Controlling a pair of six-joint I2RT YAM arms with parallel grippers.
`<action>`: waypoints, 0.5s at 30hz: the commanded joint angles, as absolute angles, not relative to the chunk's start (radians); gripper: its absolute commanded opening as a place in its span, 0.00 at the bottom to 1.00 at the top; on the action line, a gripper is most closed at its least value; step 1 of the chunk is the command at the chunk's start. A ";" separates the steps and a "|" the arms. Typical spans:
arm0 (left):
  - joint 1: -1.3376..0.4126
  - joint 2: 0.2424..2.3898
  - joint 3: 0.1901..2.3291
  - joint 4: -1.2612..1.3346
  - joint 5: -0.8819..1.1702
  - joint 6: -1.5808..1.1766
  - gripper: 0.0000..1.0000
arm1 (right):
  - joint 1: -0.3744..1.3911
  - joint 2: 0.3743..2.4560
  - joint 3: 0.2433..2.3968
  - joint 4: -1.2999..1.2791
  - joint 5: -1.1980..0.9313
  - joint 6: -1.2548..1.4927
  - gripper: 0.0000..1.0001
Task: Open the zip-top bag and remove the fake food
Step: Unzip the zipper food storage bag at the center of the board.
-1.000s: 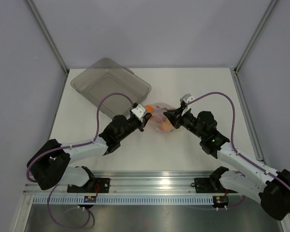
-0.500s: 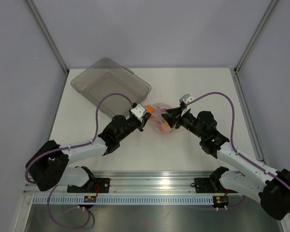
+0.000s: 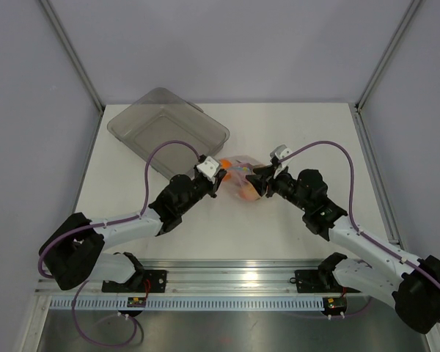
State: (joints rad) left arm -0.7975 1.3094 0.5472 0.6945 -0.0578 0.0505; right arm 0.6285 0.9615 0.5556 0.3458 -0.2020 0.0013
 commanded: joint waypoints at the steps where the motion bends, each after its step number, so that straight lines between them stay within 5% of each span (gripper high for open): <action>1: -0.793 1.281 0.551 0.736 -0.091 0.048 0.12 | 0.635 0.991 0.575 0.351 -0.209 -0.031 0.43; 6: -0.793 1.279 0.551 0.738 -0.086 0.048 0.11 | 0.635 1.014 0.594 0.351 -0.219 -0.032 0.22; 13: -0.793 1.275 0.545 0.752 -0.087 0.043 0.12 | 0.635 1.012 0.592 0.357 -0.222 -0.026 0.09; 15: -0.793 1.272 0.541 0.755 -0.095 0.035 0.22 | 0.635 1.012 0.592 0.356 -0.218 -0.023 0.02</action>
